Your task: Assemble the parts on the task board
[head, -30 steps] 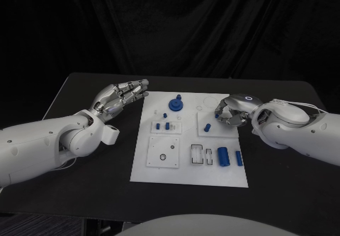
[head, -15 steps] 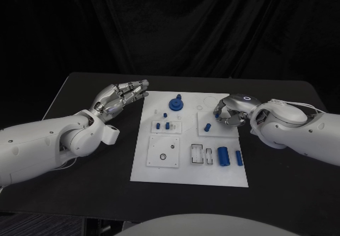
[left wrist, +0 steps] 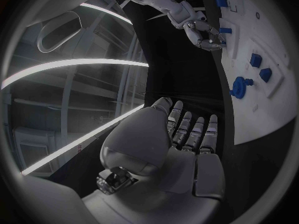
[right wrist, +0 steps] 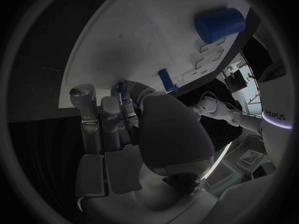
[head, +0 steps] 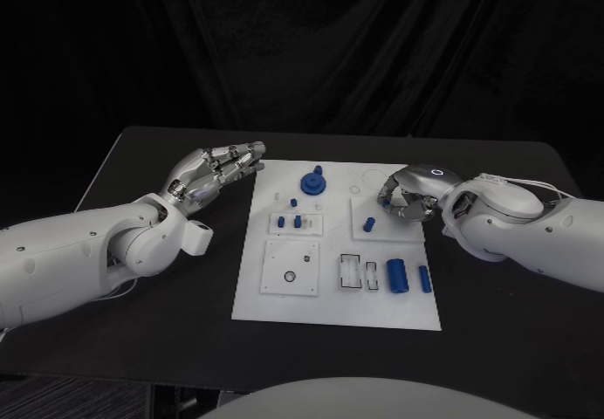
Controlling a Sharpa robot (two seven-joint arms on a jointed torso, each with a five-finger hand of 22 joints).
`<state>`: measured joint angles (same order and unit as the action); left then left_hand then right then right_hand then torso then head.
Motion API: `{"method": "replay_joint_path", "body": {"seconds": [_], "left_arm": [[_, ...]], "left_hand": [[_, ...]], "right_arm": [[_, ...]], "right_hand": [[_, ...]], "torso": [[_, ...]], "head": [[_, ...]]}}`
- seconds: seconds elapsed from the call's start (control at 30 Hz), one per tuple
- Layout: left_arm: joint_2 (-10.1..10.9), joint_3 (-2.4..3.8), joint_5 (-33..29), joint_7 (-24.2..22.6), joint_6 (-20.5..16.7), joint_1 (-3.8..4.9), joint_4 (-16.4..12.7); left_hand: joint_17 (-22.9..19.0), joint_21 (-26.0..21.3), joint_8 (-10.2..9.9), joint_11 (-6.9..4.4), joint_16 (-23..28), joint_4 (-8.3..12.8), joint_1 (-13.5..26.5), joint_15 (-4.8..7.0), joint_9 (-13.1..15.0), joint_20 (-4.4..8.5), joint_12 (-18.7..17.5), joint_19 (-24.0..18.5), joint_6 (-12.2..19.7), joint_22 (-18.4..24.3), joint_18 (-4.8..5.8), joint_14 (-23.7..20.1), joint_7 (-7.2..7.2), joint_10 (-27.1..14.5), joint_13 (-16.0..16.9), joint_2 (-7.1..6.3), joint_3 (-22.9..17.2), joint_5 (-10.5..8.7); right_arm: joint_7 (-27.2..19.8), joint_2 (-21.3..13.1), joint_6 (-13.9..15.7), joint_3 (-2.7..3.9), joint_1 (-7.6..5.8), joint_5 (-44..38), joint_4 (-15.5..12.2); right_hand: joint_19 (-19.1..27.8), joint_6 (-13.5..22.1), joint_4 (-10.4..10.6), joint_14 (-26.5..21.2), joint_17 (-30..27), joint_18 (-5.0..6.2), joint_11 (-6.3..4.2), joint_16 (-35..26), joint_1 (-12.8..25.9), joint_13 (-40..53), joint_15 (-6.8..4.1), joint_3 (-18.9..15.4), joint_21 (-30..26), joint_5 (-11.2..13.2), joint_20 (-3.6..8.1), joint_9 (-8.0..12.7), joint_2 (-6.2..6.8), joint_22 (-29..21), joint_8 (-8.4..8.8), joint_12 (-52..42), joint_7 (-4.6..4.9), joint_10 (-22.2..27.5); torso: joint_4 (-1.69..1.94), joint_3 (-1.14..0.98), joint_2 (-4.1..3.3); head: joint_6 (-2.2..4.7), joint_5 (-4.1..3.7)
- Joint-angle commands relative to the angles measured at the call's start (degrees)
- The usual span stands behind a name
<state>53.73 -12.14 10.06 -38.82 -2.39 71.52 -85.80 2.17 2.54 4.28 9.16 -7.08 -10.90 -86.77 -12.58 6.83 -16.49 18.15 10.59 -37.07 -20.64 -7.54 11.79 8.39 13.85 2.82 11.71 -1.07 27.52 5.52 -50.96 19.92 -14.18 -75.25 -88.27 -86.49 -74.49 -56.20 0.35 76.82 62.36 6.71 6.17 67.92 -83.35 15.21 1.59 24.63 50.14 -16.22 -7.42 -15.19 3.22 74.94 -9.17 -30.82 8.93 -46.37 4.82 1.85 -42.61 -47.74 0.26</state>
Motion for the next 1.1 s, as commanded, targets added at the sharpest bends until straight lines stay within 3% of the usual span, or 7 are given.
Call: {"method": "replay_joint_path", "body": {"seconds": [0.03, 0.53, 0.8, 1.1], "left_arm": [[-0.06, 0.05, -0.23, -7.56, 0.95, -0.15, -0.02], [-0.16, 0.05, -0.23, -7.11, 1.4, -0.58, 0.32], [0.09, 0.05, -0.23, -6.86, 1.41, -0.79, 0.32], [-0.01, 0.05, -0.23, -6.57, 1.46, -0.86, 0.44]], "left_hand": [[-0.02, 0.22, 0.33, 0.56, -0.18, 0.06, -0.23, 0.06, 0.06, -0.07, 0.32, -0.12, -0.44, 0.02, -0.47, -0.41, -0.11, 0.07, 0.08, -0.42, -0.44, 0.14], [0.01, 0.31, 0.4, 0.82, -0.37, 0.17, -0.11, -0.12, 0.07, -0.21, 0.39, 0.14, -0.56, -0.18, -0.45, -0.27, 0.03, 0.21, 0.09, -0.46, -0.9, 0.13], [0.06, 0.38, 0.42, 0.82, -0.6, 0.19, 0.07, -0.38, 0.06, -0.28, 0.39, 0.34, -0.56, -0.25, -0.32, -0.03, 0.1, 0.26, 0.09, -0.58, -1.19, 0.1], [0.12, 0.46, 0.49, 0.75, -1.0, 0.2, 0.37, -0.79, 0.06, -0.31, 0.43, 0.61, -0.66, -0.25, 0.02, 0.37, 0.09, 0.38, 0.1, -0.77, -1.62, 0.04]], "right_arm": [[-0.32, 0.12, 1.05, -0.02, 0.22, 0.15, 0.25], [-1.9, 0.26, 4.7, -0.02, 0.22, 0.28, 0.65], [-1.96, -0.94, 6.41, 0.0, 0.16, 0.52, -0.49], [-1.25, -2.54, 7.2, 0.02, -1.22, 0.56, -2.69]], "right_hand": [[-0.1, -0.8, -0.78, 0.12, -0.35, 0.99, -0.25, -0.05, -0.58, -0.59, -0.45, 1.68, -0.07, 1.21, 0.5, -0.63, -0.05, 4.13, -0.75, 0.27, 0.01, -1.48], [-0.2, -1.95, -1.4, 0.09, -1.58, 1.01, -0.99, -0.49, 0.6, -1.81, -0.97, 2.85, -0.18, 3.98, 0.94, -2.43, 0.16, 4.49, -2.03, 0.62, -0.56, -4.69], [-0.34, -2.06, -1.39, 0.17, -1.79, 0.98, -1.1, -0.53, 0.94, -2.09, -1.06, 2.67, -0.14, 4.82, 1.03, -2.84, 0.39, 4.52, -2.25, 0.85, -0.68, -5.03], [-0.37, -1.95, -1.4, 0.13, -1.97, 0.97, -1.1, -0.64, 1.03, -2.2, -1.07, 2.59, -0.16, 5.05, 1.05, -2.95, 0.56, 4.52, -2.24, 0.96, -0.68, -5.07]], "torso": [[0.01, 0.01, 0.0], [-0.04, 0.03, 0.03], [0.0, 0.0, 0.01], [-0.06, 0.03, 0.05]], "head": [[-0.13, 0.03], [-0.37, 0.14], [-0.28, 0.23], [-0.4, 0.24]]}}
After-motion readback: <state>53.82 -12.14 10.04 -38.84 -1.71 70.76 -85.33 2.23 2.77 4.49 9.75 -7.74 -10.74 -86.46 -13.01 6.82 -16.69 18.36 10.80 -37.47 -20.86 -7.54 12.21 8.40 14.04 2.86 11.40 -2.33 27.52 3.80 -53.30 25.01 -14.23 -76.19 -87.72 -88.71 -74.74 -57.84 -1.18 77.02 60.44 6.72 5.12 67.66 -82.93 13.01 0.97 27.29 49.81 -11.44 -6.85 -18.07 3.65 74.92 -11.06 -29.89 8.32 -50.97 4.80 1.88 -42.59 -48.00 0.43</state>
